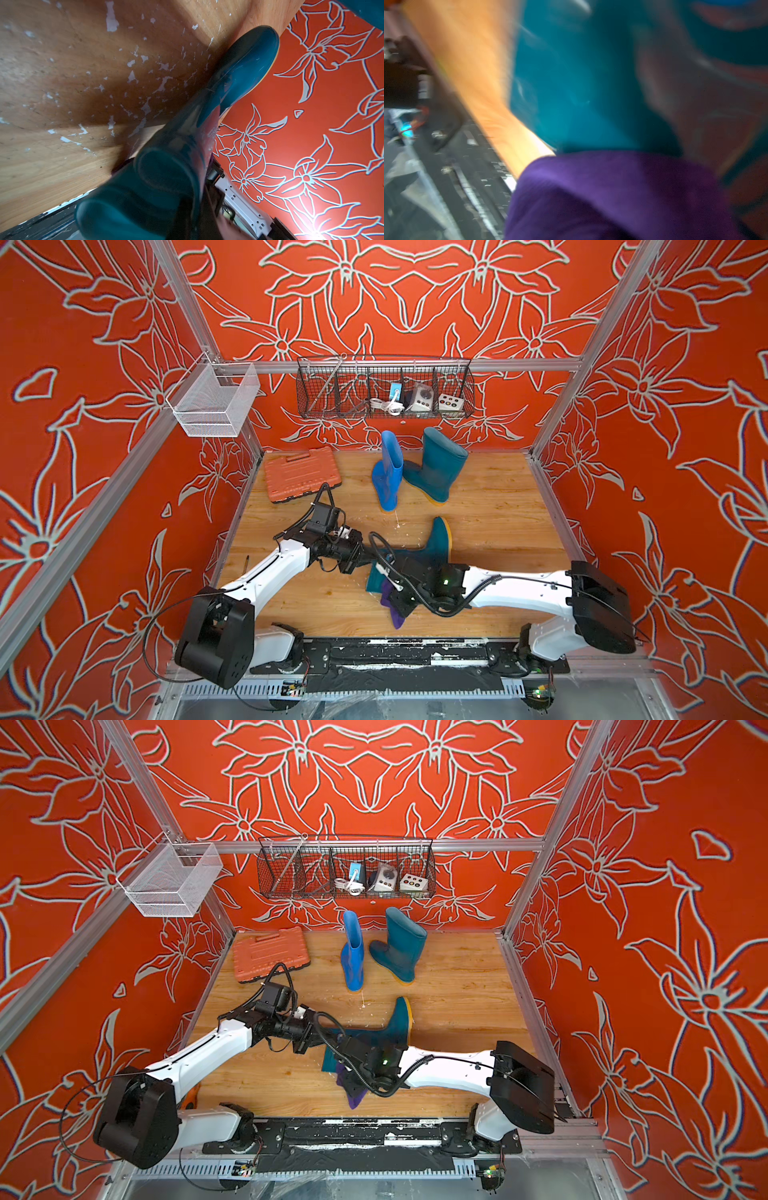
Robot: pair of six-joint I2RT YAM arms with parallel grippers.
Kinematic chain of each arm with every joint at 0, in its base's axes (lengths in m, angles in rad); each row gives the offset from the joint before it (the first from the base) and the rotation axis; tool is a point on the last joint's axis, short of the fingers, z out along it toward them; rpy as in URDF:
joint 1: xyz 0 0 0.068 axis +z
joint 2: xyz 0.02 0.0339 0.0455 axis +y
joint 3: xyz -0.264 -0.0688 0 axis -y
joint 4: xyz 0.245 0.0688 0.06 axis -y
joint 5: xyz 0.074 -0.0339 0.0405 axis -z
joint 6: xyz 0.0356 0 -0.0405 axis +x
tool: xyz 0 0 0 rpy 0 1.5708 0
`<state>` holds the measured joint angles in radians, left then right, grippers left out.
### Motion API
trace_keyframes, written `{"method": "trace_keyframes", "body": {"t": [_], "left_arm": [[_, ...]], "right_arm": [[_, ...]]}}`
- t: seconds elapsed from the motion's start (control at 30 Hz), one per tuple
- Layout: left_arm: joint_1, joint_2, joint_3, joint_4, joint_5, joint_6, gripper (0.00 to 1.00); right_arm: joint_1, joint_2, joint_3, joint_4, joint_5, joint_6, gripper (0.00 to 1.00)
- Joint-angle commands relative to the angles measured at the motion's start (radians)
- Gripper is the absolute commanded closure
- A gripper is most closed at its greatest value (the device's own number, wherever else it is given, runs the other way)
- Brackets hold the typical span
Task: Wipe the rubber boots with a cloth
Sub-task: Wipe the dirt off the rubber boot.
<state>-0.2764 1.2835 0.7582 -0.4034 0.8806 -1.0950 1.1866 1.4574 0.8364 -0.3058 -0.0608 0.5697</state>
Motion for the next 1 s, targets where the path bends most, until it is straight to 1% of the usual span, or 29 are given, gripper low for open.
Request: {"method": "trace_keyframes", "body": {"t": [0.0, 0.07, 0.13, 0.17, 0.23, 0.33, 0.4, 0.43, 0.5, 0.53, 0.6, 0.67, 0.73, 0.77, 0.83, 0.9, 0.97], "left_arm": [[0.016, -0.029, 0.019, 0.008, 0.081, 0.001, 1.00], [0.021, -0.022, 0.021, 0.008, 0.093, 0.007, 1.00], [0.023, -0.011, 0.025, 0.007, 0.102, 0.015, 1.00], [0.023, -0.006, 0.028, 0.007, 0.106, 0.019, 1.00], [0.023, 0.002, 0.031, 0.009, 0.113, 0.020, 1.00], [0.023, 0.001, 0.035, 0.012, 0.117, 0.012, 1.00], [0.023, -0.005, 0.033, 0.015, 0.122, 0.001, 1.00], [0.023, -0.007, 0.029, 0.025, 0.128, -0.009, 1.00], [0.027, -0.010, -0.005, 0.102, 0.158, -0.066, 1.00], [0.031, -0.011, -0.025, 0.142, 0.173, -0.094, 1.00], [0.037, -0.015, -0.054, 0.196, 0.196, -0.129, 1.00], [0.044, -0.021, -0.063, 0.190, 0.202, -0.122, 1.00], [0.052, -0.020, -0.063, 0.191, 0.210, -0.118, 1.00], [0.056, -0.014, -0.060, 0.198, 0.217, -0.115, 1.00], [0.059, 0.007, -0.046, 0.206, 0.240, -0.094, 1.00], [0.061, 0.034, -0.019, 0.168, 0.259, -0.033, 1.00], [0.065, 0.058, 0.005, 0.104, 0.261, 0.043, 1.00]], "right_arm": [[-0.068, -0.172, -0.152, -0.037, 0.037, 0.119, 1.00], [-0.069, -0.288, -0.217, -0.069, 0.039, 0.129, 1.00], [-0.046, -0.375, -0.239, -0.090, 0.043, 0.140, 1.00], [-0.015, -0.397, -0.229, -0.104, 0.069, 0.136, 1.00], [0.049, -0.383, -0.181, -0.120, 0.128, 0.106, 1.00], [0.160, -0.245, -0.058, -0.107, 0.206, 0.028, 1.00], [0.217, -0.115, 0.034, -0.071, 0.218, -0.039, 1.00], [0.230, -0.061, 0.065, -0.030, 0.201, -0.065, 1.00], [0.242, 0.054, 0.112, 0.059, 0.152, -0.111, 1.00], [0.242, 0.097, 0.137, 0.064, 0.148, -0.122, 1.00], [0.242, 0.149, 0.182, 0.018, 0.186, -0.136, 1.00], [0.235, 0.128, 0.165, -0.020, 0.235, -0.113, 1.00], [0.207, 0.062, 0.086, -0.042, 0.269, -0.046, 1.00], [0.175, 0.020, 0.034, -0.062, 0.272, 0.013, 1.00], [0.069, -0.046, -0.078, -0.122, 0.209, 0.144, 1.00], [-0.050, -0.104, -0.188, -0.206, 0.131, 0.260, 1.00], [-0.082, -0.190, -0.268, -0.242, 0.114, 0.298, 1.00]]}}
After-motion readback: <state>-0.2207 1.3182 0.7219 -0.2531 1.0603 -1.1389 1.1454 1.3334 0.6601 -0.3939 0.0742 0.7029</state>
